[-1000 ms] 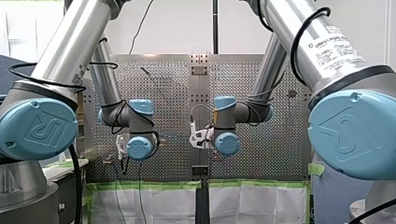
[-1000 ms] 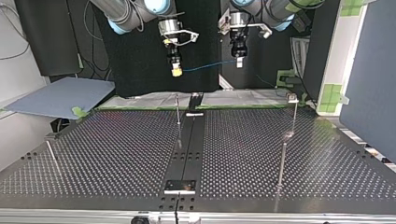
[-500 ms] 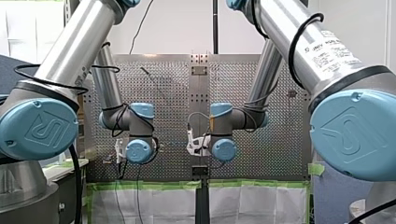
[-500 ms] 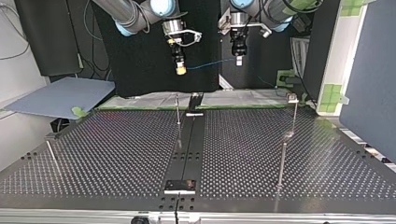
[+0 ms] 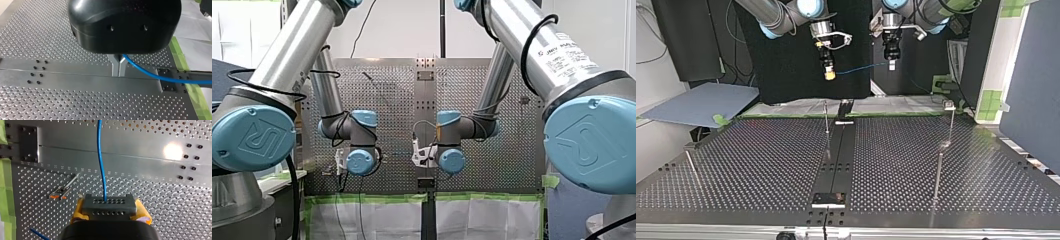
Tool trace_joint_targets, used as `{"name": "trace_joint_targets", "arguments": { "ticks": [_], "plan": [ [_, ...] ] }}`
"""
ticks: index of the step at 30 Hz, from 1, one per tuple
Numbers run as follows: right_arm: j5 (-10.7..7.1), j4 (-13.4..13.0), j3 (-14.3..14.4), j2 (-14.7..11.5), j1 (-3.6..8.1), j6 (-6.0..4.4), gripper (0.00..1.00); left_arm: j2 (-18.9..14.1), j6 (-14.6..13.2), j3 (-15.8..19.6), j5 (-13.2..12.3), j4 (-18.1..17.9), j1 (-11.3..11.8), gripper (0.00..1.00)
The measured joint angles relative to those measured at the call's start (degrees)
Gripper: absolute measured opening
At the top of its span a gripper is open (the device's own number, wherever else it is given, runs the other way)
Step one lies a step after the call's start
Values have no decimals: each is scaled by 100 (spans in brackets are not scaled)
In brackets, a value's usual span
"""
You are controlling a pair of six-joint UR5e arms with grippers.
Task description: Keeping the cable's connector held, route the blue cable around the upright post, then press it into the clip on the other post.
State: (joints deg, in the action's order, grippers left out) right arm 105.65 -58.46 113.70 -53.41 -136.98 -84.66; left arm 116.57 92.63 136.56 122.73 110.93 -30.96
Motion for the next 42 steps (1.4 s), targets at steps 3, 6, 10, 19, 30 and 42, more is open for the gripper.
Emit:
{"name": "trace_joint_targets", "arguments": {
  "ticks": [3,6,10,19,30,42],
  "plan": [
    [0,0,0,0,0,0,0,0,0,0,0,0,0,0],
    [0,0,0,0,0,0,0,0,0,0,0,0,0,0],
    [0,0,0,0,0,0,0,0,0,0,0,0,0,0],
    [42,42,-44,43,18,43,0,17,-80,-25,-16,80,43,0],
    [-5,591,-592,-232,-48,-25,0,-454,-49,-69,-168,583,153,0],
    [121,1198,-1199,-838,-74,75,0,-1011,210,-71,-201,1024,255,0]
  ]
}}
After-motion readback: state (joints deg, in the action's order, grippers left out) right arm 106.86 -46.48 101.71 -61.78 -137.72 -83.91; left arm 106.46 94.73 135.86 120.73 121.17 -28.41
